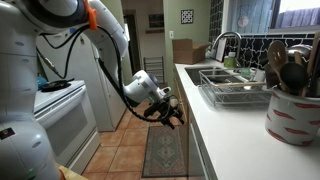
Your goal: Push the second button from the left on the dish washing machine
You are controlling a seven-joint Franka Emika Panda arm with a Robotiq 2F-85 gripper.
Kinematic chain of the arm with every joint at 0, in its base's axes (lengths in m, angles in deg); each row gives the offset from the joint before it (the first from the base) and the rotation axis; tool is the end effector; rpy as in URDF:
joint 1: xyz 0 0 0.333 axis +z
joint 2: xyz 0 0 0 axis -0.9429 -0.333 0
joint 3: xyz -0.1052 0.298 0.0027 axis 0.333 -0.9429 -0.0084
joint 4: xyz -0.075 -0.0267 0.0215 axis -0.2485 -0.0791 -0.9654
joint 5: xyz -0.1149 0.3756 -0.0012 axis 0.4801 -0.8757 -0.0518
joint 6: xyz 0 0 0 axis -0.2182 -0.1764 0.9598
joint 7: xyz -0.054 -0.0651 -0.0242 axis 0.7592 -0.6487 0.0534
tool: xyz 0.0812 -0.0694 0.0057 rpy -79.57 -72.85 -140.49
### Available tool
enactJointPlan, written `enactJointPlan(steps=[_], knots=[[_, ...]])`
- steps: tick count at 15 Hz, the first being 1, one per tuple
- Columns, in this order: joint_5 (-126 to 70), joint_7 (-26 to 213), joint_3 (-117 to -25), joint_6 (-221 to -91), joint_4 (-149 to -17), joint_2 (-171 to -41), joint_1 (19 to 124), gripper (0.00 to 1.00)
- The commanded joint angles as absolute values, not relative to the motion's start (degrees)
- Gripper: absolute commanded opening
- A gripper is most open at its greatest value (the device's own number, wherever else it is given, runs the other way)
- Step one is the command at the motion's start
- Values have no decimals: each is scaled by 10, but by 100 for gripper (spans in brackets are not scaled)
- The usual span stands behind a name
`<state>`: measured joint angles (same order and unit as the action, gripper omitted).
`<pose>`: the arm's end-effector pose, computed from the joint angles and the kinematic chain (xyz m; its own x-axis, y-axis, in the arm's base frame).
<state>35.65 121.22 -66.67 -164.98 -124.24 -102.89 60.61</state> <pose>0.4842 -0.1538 0.2295 0.9935 0.1106 -0.0259 0.1027 -0.7780 0.6198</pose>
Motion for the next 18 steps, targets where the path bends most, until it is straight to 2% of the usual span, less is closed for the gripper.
enactJointPlan(steps=[1,9,10,18], knots=[[296,1100,-660,-1746,-1337,-921,585,99],[44,873,-657,-1722,-1426,-777,608,100],[90,910,-664,-1738,-1399,-816,594,100],[58,886,-667,-1731,-1415,-789,596,100]])
